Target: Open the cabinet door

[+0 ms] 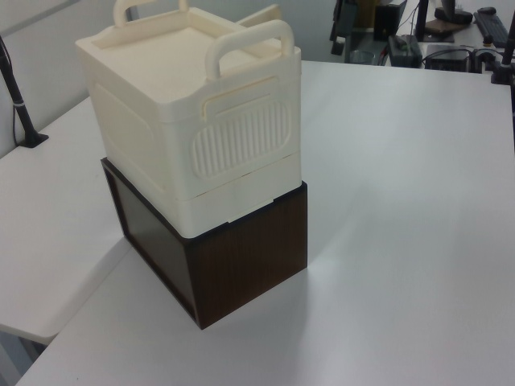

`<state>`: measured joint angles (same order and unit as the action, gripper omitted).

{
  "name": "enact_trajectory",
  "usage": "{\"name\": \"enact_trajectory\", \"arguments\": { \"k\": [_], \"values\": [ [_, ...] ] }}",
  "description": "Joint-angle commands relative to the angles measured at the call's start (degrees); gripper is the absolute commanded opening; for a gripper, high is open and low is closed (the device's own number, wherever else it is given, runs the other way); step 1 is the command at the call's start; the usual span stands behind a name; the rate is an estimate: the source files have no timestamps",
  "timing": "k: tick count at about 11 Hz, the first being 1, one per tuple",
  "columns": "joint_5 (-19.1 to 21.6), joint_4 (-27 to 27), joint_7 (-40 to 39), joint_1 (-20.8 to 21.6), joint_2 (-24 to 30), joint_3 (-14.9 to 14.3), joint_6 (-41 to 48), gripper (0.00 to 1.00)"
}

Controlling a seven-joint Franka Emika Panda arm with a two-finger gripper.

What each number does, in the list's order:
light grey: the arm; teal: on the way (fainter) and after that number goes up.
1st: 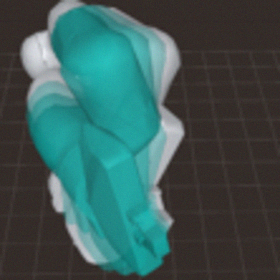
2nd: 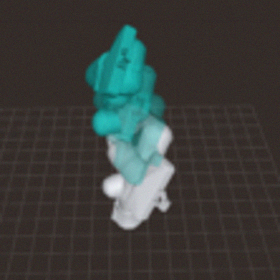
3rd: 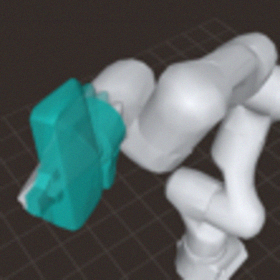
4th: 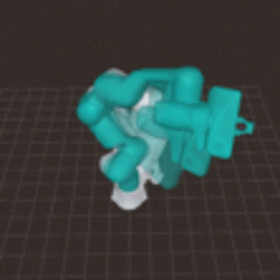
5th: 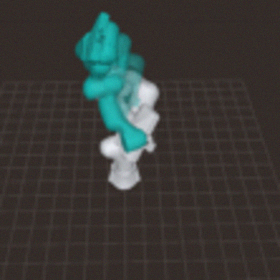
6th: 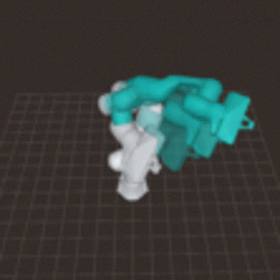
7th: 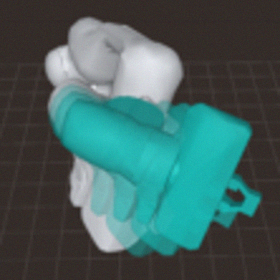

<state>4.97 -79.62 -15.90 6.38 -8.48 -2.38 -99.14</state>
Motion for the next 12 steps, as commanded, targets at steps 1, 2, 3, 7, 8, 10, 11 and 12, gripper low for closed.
{"name": "enact_trajectory", "arguments": {
  "k": [1,2,3,7,8,10,11,12],
  "values": [
    [-3.29,-4.13,4.99,-0.83,1.19,-0.53,2.10,1.00],
    [-3.56,-4.74,5.53,-1.71,1.19,-0.53,3.15,1.00],
    [-3.56,-4.84,5.53,-1.89,0.93,-0.44,3.07,1.00],
    [-1.98,-4.22,5.97,1.60,-5.29,2.45,-12.68,1.00],
    [-2.07,-4.31,6.49,2.93,-6.71,3.07,-17.01,1.00],
    [-2.59,-4.22,6.94,3.29,-6.64,3.08,-17.41,1.00],
    [-2.68,-4.22,7.02,2.94,-6.29,3.08,-17.06,1.00],
    [-2.77,-4.22,7.03,2.59,-6.28,2.82,-16.71,1.00]
  ]
}}
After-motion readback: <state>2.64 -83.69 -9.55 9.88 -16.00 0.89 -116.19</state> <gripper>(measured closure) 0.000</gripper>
